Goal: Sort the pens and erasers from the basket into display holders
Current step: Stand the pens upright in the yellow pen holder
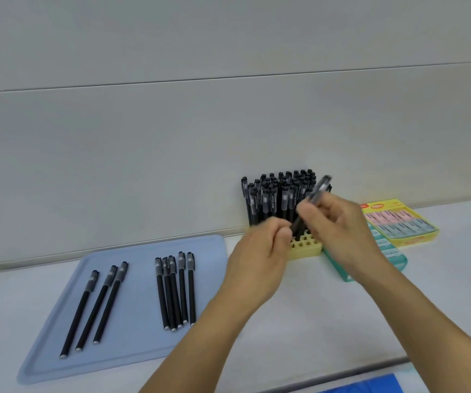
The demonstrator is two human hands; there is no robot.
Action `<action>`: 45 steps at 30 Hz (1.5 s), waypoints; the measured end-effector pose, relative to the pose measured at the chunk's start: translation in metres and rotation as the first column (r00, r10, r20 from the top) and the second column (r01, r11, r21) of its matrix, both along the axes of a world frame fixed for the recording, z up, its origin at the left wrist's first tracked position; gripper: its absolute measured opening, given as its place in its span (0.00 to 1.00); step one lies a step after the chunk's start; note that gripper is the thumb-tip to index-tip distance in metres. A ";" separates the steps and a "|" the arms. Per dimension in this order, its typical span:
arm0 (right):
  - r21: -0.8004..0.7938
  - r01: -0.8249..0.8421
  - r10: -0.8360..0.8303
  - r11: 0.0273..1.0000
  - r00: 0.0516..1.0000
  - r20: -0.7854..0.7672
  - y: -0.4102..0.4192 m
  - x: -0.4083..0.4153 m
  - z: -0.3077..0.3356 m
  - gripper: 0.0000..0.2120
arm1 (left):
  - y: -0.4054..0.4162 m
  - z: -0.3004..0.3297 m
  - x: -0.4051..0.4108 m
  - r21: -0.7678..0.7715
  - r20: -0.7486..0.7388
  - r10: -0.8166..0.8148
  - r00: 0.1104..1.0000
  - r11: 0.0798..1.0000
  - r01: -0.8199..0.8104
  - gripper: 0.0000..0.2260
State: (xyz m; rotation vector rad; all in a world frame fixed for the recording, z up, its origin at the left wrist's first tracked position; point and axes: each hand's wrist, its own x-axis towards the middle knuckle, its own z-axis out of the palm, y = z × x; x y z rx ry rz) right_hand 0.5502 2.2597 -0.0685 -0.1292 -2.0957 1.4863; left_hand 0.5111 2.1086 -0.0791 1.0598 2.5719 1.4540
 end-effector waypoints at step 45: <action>0.614 -0.474 -0.124 0.632 0.720 0.683 -0.161 -0.075 -0.042 0.16 | -0.147 -0.028 -0.068 -0.682 0.272 0.490 0.828 0.706 -0.194 0.19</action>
